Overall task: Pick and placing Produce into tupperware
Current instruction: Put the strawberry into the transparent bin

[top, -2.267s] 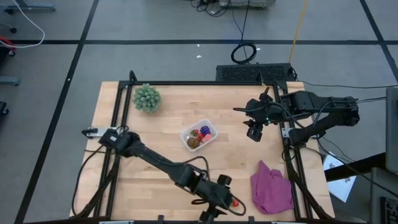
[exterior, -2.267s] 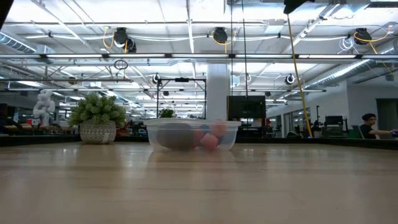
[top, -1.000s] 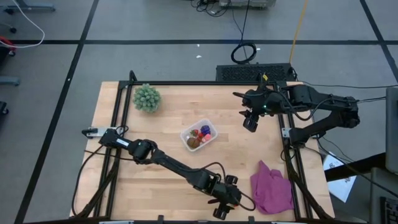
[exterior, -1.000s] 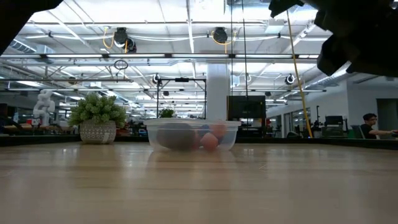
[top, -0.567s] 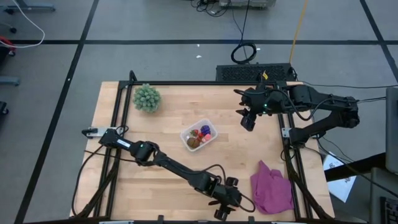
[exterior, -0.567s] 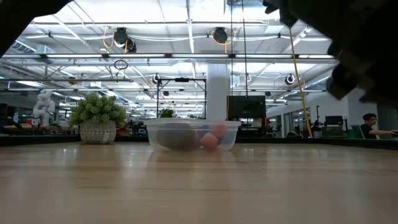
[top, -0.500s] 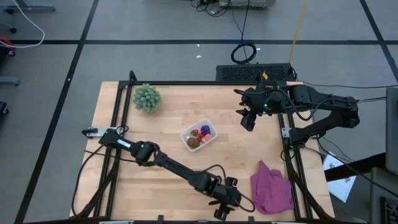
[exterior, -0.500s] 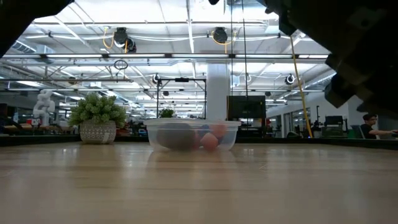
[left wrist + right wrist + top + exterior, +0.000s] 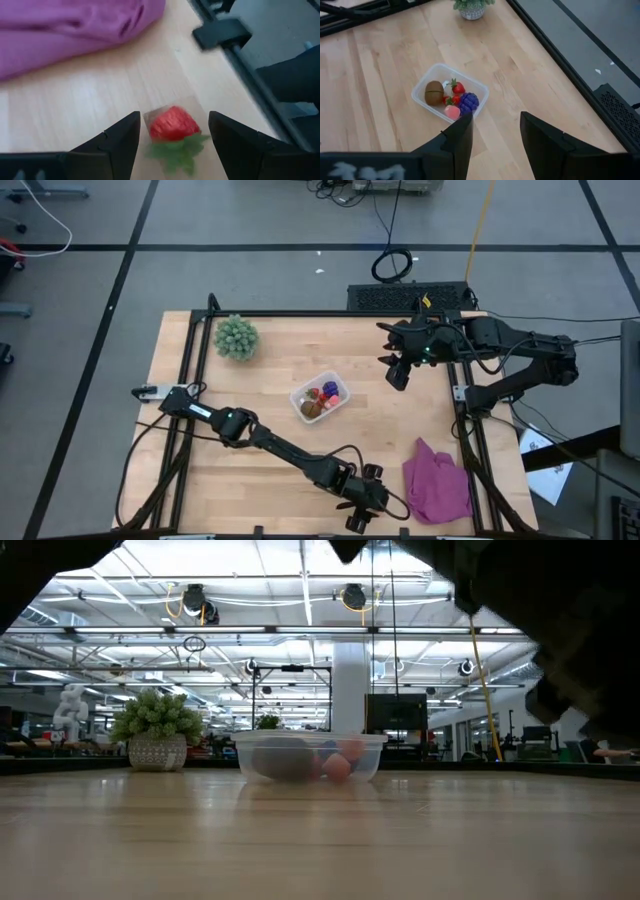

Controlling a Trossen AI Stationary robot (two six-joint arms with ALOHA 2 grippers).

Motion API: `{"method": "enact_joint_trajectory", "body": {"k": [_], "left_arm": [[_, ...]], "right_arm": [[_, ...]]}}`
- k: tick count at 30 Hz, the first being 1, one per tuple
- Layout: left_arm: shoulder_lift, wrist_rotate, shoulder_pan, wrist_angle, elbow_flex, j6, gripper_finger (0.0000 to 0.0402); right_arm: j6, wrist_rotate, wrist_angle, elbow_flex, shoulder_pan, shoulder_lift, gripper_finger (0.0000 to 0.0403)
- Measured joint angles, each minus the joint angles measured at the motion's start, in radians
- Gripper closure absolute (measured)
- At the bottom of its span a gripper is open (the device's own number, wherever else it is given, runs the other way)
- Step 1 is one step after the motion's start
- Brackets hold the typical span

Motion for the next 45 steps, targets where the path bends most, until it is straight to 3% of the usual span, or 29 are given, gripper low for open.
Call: {"method": "enact_joint_trajectory", "body": {"k": [13, 24, 34, 45], "left_arm": [[0.023, 0.0, 0.002, 0.017, -0.002, 0.004, 0.0166], [0.023, 0.004, 0.003, 0.019, -0.001, 0.0, 0.027], [0.023, -0.001, 0.002, -0.031, 0.038, 0.004, 0.0241], [-0.057, -0.121, -0.022, -0.278, 0.089, 0.05, 0.0262]], "right_arm": [[-0.023, -0.007, 0.019, 0.0, 0.0, 0.0, 0.0248], [-0.023, -0.007, 0.019, 0.0, 0.0, 0.0, 0.0248], [-0.027, -0.025, 0.019, 0.0, 0.0, 0.0, 0.0248], [-0.05, -0.026, 0.014, 0.0, -0.002, 0.0, 0.0248]]}}
